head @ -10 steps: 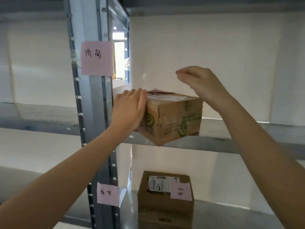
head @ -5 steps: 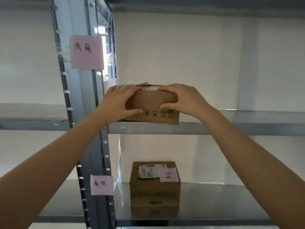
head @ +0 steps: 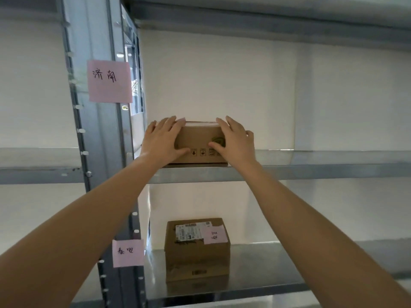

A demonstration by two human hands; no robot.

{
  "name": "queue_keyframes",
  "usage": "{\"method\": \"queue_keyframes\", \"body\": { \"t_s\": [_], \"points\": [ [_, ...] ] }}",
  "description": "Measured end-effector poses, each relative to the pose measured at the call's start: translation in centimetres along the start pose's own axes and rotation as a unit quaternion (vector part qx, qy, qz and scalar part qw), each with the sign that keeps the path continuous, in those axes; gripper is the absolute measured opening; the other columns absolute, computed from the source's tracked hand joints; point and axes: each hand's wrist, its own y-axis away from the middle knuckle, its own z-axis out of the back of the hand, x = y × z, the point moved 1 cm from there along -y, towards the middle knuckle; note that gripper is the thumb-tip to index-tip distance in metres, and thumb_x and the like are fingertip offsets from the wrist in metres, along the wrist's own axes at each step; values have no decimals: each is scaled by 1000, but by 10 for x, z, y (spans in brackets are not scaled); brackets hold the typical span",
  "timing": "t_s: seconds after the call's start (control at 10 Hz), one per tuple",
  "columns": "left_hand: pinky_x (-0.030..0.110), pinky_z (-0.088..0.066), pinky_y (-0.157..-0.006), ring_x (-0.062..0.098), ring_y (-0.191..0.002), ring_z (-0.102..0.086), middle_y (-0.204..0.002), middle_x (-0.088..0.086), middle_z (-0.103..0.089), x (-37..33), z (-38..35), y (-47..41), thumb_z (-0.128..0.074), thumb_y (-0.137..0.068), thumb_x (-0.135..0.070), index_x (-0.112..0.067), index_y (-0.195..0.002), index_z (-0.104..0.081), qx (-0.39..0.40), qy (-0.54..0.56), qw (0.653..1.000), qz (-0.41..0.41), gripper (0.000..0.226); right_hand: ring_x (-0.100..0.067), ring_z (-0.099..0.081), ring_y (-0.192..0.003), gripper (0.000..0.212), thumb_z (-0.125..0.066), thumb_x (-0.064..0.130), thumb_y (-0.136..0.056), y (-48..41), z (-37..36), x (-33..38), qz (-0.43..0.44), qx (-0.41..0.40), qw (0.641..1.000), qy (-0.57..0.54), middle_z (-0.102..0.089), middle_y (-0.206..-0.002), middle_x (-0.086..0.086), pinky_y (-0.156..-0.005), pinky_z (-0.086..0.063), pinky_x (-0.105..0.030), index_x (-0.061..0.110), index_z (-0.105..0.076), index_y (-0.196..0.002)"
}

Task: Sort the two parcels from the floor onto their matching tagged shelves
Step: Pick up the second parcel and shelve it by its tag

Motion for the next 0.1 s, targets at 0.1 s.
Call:
{"method": "queue_keyframes", "body": {
  "t_s": [0.1],
  "points": [
    [44, -3, -116, 26, -143, -16, -156, 7, -21, -4, 8, 6, -51, -83, -55, -24, -146, -22, -42, 18, 999, 9, 76, -21, -19, -145, 67, -50, 49, -89, 13, 12, -4, 2, -38, 999, -11, -21, -158, -4, -113, -19, -47, 26, -26, -146]
  ]
}}
